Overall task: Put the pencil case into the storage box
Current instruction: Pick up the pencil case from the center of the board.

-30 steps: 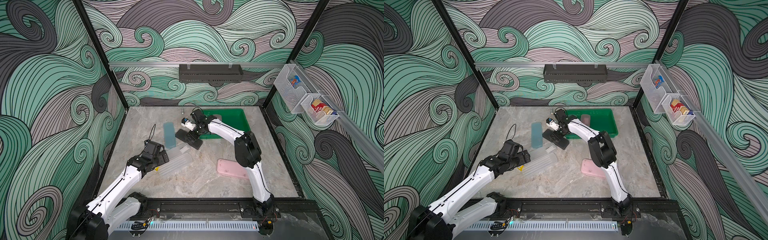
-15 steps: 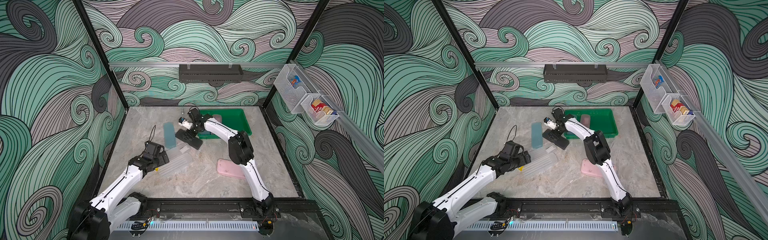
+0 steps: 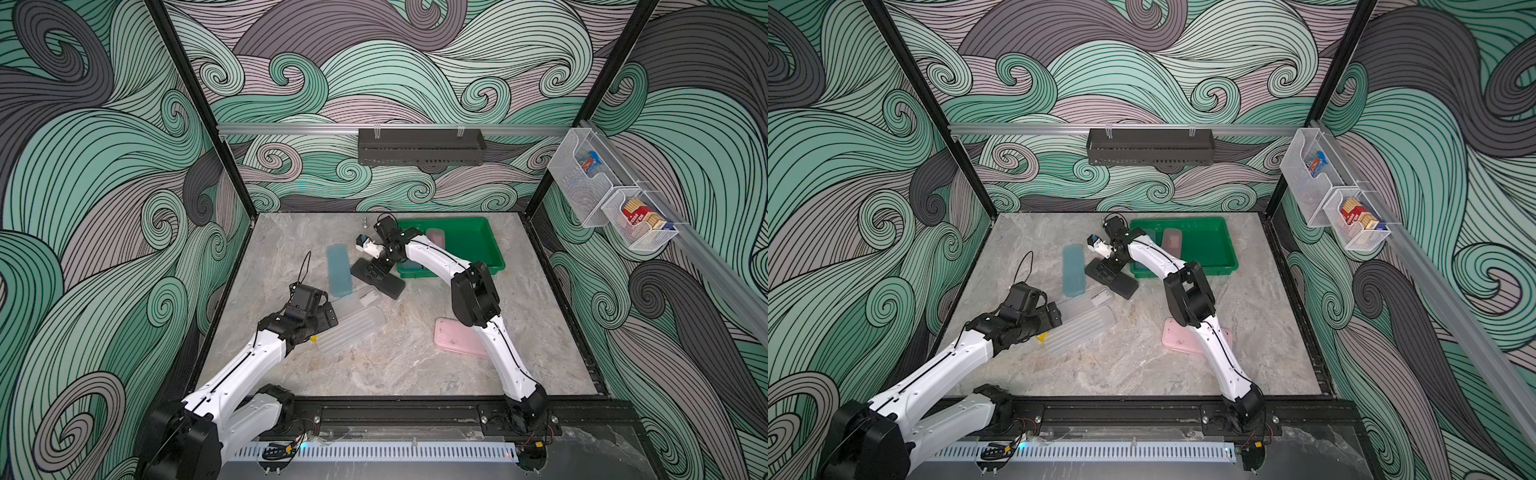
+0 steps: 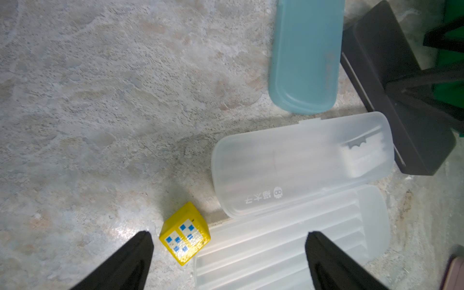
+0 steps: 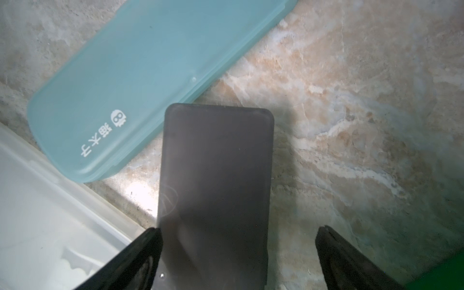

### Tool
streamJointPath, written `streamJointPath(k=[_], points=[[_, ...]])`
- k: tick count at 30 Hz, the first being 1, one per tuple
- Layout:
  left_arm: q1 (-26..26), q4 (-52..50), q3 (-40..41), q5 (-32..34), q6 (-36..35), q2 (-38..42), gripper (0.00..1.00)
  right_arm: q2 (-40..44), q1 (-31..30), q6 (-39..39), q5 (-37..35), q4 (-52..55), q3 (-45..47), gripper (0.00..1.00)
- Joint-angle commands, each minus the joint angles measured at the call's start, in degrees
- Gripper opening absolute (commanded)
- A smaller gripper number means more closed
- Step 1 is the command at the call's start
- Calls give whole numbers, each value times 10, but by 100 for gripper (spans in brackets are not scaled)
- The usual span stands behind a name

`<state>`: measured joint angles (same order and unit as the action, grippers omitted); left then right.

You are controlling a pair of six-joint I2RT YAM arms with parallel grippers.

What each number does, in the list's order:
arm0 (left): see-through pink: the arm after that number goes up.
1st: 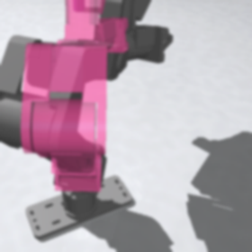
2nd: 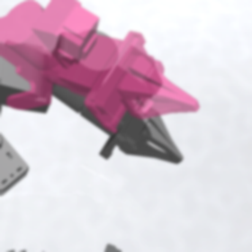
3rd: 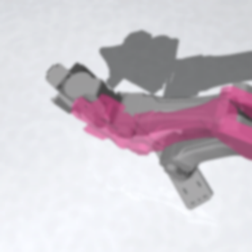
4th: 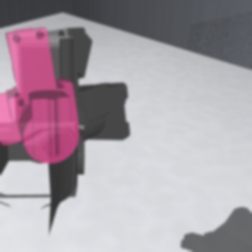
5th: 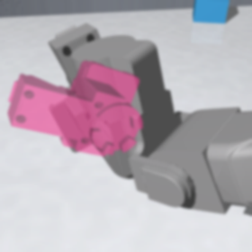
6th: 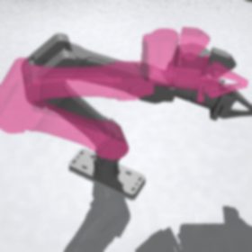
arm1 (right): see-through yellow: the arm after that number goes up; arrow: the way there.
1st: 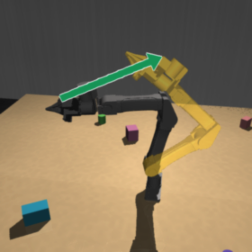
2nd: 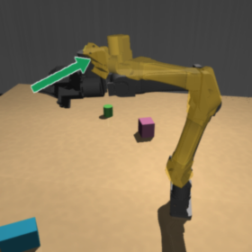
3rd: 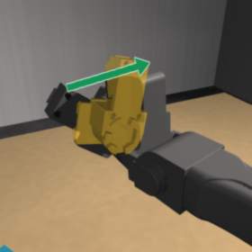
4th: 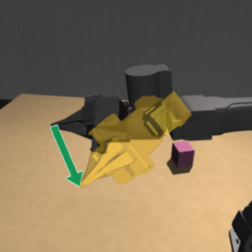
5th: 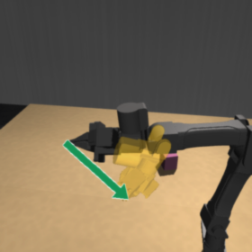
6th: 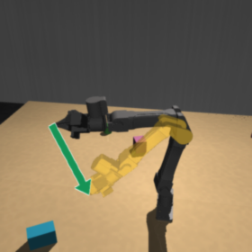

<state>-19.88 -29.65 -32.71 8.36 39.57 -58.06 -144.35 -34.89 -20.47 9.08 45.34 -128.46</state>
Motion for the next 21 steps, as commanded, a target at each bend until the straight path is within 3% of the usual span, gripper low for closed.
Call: streamJointPath(k=[1, 10, 21], points=[[7, 8, 5, -3, -9, -4, 99, -26, 4, -4, 11, 33, -15, 99], [8, 5, 11, 8, -8, 16, 99, -22, -10, 8, 1, 32, -19, 99], [10, 11, 20, 11, -10, 19, 99, -17, -35, 2, -36, 33, -96, 99]])
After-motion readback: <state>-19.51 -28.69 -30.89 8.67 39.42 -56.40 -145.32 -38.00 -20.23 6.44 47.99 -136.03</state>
